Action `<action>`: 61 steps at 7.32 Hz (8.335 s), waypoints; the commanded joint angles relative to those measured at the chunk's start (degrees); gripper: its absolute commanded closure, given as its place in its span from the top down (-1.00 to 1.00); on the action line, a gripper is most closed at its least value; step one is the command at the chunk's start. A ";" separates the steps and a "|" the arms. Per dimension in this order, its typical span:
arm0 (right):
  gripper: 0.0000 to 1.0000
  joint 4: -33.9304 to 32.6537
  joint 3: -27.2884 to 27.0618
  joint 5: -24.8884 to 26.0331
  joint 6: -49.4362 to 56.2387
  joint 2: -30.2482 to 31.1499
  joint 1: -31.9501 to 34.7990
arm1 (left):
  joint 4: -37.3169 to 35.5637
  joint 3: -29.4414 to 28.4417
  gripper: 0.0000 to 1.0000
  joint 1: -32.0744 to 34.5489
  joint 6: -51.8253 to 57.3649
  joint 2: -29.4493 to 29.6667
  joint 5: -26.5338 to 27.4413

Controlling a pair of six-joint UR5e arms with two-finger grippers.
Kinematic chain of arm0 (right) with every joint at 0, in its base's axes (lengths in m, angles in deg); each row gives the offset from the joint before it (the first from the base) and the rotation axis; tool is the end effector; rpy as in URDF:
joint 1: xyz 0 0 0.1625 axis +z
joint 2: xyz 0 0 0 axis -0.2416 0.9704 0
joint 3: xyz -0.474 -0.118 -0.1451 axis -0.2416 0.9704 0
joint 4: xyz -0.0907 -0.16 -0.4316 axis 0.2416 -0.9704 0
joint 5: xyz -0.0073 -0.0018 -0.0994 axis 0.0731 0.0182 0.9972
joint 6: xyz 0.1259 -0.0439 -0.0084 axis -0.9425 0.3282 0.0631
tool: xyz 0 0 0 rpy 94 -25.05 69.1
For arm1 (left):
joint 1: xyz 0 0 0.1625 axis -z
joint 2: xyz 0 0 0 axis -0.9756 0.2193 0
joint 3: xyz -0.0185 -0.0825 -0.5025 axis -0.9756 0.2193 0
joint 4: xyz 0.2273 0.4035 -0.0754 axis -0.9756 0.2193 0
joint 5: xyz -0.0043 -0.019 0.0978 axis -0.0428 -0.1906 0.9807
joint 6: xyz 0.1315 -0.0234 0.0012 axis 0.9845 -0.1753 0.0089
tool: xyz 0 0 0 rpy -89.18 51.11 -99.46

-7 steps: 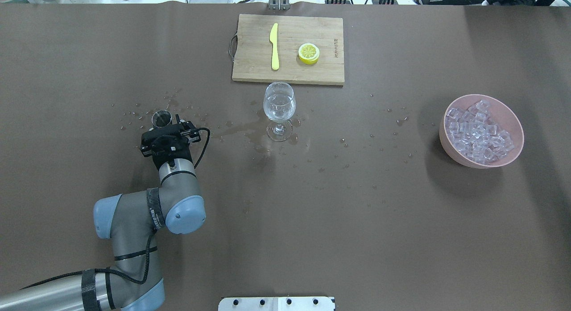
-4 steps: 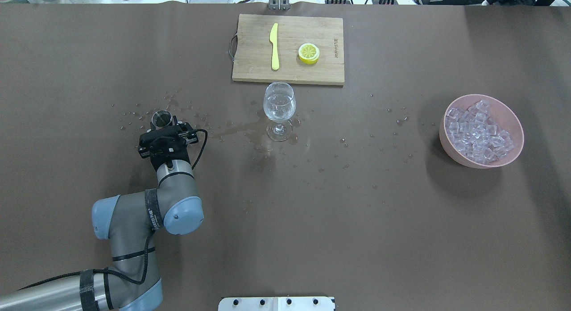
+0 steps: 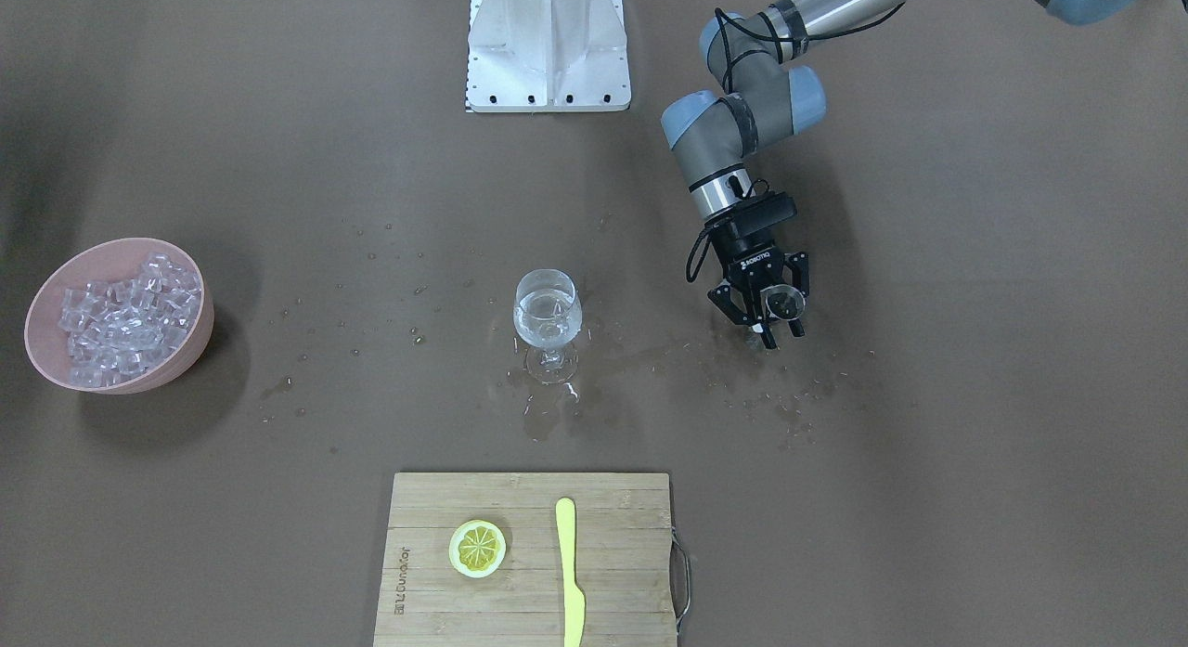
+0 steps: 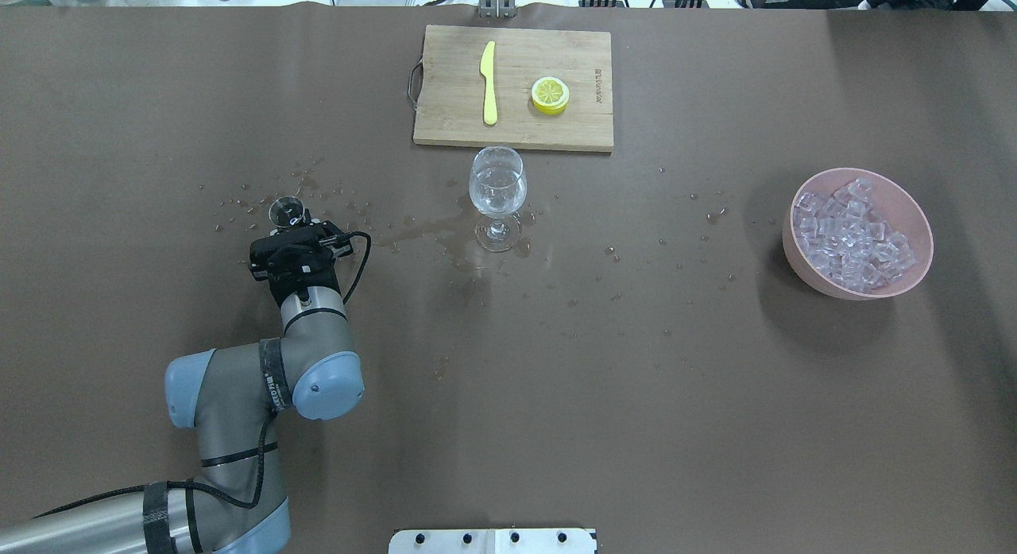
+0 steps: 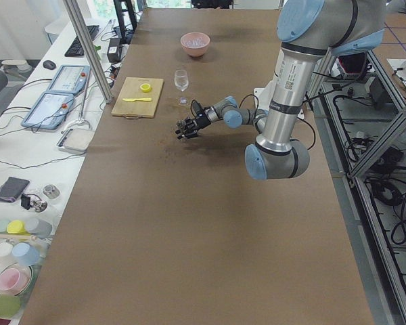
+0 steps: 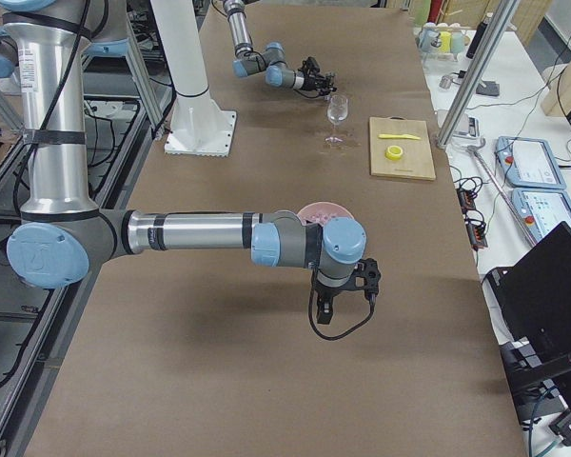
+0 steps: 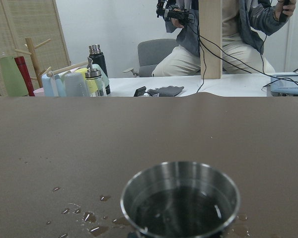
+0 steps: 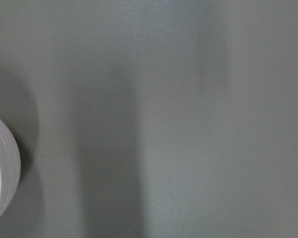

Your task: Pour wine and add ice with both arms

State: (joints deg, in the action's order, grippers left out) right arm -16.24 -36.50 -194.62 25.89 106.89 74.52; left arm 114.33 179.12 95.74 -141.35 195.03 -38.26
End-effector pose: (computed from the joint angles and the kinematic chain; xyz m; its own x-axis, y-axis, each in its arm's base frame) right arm 0.0202 -0.5449 0.7380 0.6732 0.0222 0.7392 0.0076 0.9993 -0.0369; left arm 0.6332 -0.4657 0.4679 0.7200 -0.3620 -0.5921 0.6940 0.3707 0.6172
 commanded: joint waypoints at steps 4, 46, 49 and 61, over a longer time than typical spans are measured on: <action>1.00 -0.19 -0.09 -0.09 -0.09 0.00 0.00 | -0.08 6.82 -1.00 0.22 2.95 -0.23 -0.13; 1.00 0.34 -1.58 0.18 -1.23 -0.44 0.00 | -19.31 14.32 -1.00 7.34 64.67 25.60 -37.48; 1.00 0.34 -1.41 0.18 -1.14 -0.44 0.00 | -23.36 14.22 -1.00 7.43 69.84 26.14 -37.48; 1.00 0.25 -0.09 -0.26 -1.23 -0.70 0.00 | -43.39 10.63 -1.00 9.36 86.81 35.18 -33.01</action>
State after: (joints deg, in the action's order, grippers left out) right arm -15.99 -36.72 -194.82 24.64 106.19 74.52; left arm 73.05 190.47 105.08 -56.19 229.05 -72.55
